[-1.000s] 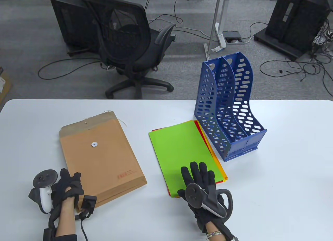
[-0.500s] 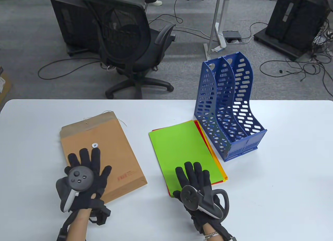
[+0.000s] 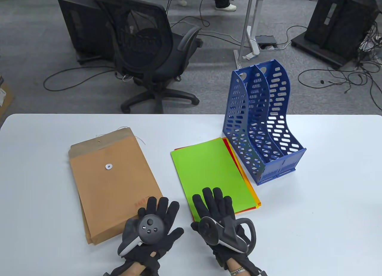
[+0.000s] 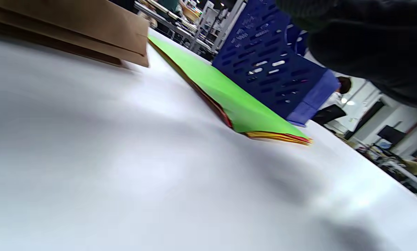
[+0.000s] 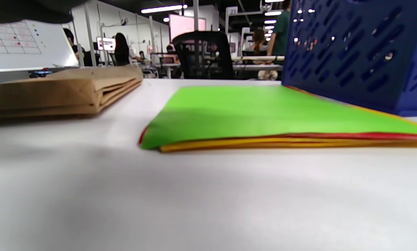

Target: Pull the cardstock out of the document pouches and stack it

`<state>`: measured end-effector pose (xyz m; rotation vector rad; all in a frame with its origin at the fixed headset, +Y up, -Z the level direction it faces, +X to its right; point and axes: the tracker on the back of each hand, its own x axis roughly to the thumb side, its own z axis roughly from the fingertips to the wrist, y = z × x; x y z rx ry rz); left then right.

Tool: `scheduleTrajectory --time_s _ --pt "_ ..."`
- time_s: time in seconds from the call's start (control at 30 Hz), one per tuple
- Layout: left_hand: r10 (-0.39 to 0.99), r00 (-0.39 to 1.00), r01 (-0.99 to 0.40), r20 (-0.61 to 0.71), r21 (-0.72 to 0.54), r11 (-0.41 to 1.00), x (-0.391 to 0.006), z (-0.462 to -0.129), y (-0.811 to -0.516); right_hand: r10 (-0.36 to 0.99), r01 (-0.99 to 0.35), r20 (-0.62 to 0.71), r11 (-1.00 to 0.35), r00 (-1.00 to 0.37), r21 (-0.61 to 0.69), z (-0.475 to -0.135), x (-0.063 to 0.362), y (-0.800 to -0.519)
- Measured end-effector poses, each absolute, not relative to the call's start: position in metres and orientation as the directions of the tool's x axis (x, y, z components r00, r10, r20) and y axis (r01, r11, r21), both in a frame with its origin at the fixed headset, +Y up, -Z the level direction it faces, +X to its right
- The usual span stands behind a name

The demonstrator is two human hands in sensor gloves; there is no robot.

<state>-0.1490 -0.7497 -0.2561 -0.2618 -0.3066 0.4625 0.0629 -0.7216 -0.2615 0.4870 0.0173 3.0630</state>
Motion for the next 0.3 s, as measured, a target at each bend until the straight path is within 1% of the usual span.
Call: scheduleTrajectory --time_s 0.1,0.3 --pt "0.515 0.829 -0.432 0.219 -0.333 0.838 -0.1494 -0.2565 -0.7511 0.028 -0.021 0.316 -0.999 -0.948 0.025 -0.2619 0.0616 -0.7232" --pt "0.502 0.833 -0.424 0.231 -0.316 0.849 -0.1493 -0.2548 -0.7496 0.044 -0.037 0.316 -0.999 -0.948 0.029 -0.2622 0.0631 -0.7235"
